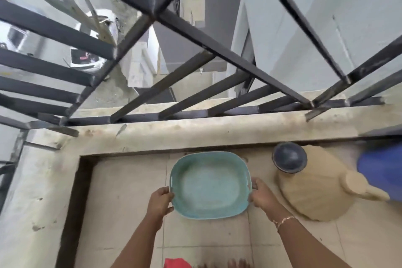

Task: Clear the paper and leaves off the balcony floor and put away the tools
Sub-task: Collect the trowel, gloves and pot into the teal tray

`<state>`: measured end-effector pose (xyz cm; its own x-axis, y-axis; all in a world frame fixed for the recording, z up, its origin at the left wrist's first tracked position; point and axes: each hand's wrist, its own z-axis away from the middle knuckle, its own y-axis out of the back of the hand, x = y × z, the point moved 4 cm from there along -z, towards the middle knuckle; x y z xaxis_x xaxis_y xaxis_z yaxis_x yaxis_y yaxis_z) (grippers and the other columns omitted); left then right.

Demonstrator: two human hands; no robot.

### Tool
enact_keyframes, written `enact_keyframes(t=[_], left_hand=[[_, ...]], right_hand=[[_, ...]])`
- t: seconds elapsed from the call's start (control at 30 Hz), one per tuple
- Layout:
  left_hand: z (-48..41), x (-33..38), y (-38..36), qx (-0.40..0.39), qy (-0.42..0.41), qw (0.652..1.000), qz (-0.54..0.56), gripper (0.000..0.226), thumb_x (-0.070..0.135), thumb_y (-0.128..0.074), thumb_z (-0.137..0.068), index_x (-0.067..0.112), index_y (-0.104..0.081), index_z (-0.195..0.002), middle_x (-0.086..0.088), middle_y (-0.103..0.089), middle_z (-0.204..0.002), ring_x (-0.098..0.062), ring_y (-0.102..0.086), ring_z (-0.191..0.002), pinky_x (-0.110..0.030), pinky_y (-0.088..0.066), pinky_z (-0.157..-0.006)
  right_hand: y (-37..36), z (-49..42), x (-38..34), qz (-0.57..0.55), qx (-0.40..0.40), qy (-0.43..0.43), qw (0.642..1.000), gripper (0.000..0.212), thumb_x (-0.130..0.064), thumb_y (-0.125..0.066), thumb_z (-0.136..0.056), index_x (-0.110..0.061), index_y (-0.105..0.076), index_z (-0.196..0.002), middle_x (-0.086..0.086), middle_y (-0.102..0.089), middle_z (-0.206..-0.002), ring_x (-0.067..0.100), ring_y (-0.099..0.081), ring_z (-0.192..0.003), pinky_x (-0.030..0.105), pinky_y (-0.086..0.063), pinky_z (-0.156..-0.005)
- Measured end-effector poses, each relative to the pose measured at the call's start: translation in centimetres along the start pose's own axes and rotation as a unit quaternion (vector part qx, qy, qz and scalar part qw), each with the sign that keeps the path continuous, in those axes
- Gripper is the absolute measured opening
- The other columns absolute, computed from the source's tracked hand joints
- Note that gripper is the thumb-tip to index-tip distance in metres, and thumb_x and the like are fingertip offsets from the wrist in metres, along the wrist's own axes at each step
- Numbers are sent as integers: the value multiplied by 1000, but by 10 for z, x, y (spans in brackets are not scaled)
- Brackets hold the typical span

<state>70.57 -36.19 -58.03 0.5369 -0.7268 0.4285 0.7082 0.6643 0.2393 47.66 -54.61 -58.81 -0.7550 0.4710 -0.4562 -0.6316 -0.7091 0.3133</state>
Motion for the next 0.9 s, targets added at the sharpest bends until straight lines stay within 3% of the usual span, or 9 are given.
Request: enact_keyframes(t=[0.17, 0.27, 0.33, 0.4, 0.5, 0.6, 0.67, 0.77, 0.9], left_hand=[[-20, 2, -4, -26, -5, 999, -34, 27, -4, -45, -90, 2, -59, -112, -12, -60, -102, -22, -55, -91, -34, -45, -77], [-13, 7, 0, -45, -33, 986, -158, 48, 9, -52, -91, 5, -41, -138, -14, -48, -135, -28, -47, -117, -37, -41, -92], [14, 19, 6, -45, -111, 944, -308, 64, 27, -55, -89, 7, -30, -144, -11, -32, -149, -25, -33, -135, -34, -31, -106], [56, 30, 9, -64, -173, 883, -432, 79, 53, -46, -80, 13, -26, -145, -7, -25, -152, -21, -25, -140, -36, -27, -110], [133, 47, 18, -77, -194, 795, -570, 72, 50, -43, -91, 20, -14, -149, -6, -6, -158, -22, -10, -144, -49, -16, -113], [220, 67, 41, -78, -210, 765, -603, 70, 51, -38, -95, 18, -10, -150, -9, 3, -158, -25, -2, -146, -50, -6, -114], [278, 77, 62, -74, -209, 766, -603, 71, 53, -35, -95, 15, -10, -150, -11, 4, -158, -27, -1, -146, -49, -5, -115], [351, 91, 98, -39, -201, 797, -569, 71, 55, -31, -95, 13, -12, -149, -13, 3, -158, -27, -3, -145, -46, -6, -115], [420, 78, 140, 7, -194, 842, -503, 70, 55, -33, -95, 13, -17, -148, -14, -3, -157, -27, -8, -145, -43, -12, -115]], right_hand=[[-16, -18, 17, -12, -20, -49, 999, 52, 14, -48, -73, -9, -47, -119, 12, -57, -113, 27, -54, -101, 23, -39, -58], [-19, 2, 5, 30, -32, -51, 998, 56, 7, -53, -78, -8, -39, -130, 11, -54, -114, 26, -52, -101, 24, -41, -64], [-13, 33, -18, 94, -18, -14, 995, 54, 1, -55, -82, -9, -39, -132, 12, -53, -120, 26, -51, -110, 27, -41, -78], [-5, 76, -49, 170, -5, 38, 985, 52, -4, -54, -84, -13, -40, -133, 10, -51, -129, 26, -50, -118, 27, -39, -86], [6, 151, -87, 280, -8, 93, 956, 51, -7, -48, -88, -15, -38, -137, 9, -47, -135, 25, -45, -124, 28, -37, -94], [20, 233, -123, 372, -10, 141, 918, 51, -9, -46, -86, -14, -38, -136, 10, -46, -136, 28, -45, -124, 34, -38, -100], [27, 287, -140, 440, -15, 178, 880, 54, -11, -44, -84, -16, -36, -137, 8, -44, -136, 30, -47, -121, 37, -41, -98], [30, 366, -169, 536, -20, 258, 804, 54, -10, -43, -86, -13, -32, -139, 8, -44, -131, 29, -48, -115, 35, -42, -93], [26, 444, -191, 581, -10, 307, 754, 53, -12, -44, -89, -13, -29, -140, 9, -40, -135, 32, -47, -114, 37, -43, -90]])
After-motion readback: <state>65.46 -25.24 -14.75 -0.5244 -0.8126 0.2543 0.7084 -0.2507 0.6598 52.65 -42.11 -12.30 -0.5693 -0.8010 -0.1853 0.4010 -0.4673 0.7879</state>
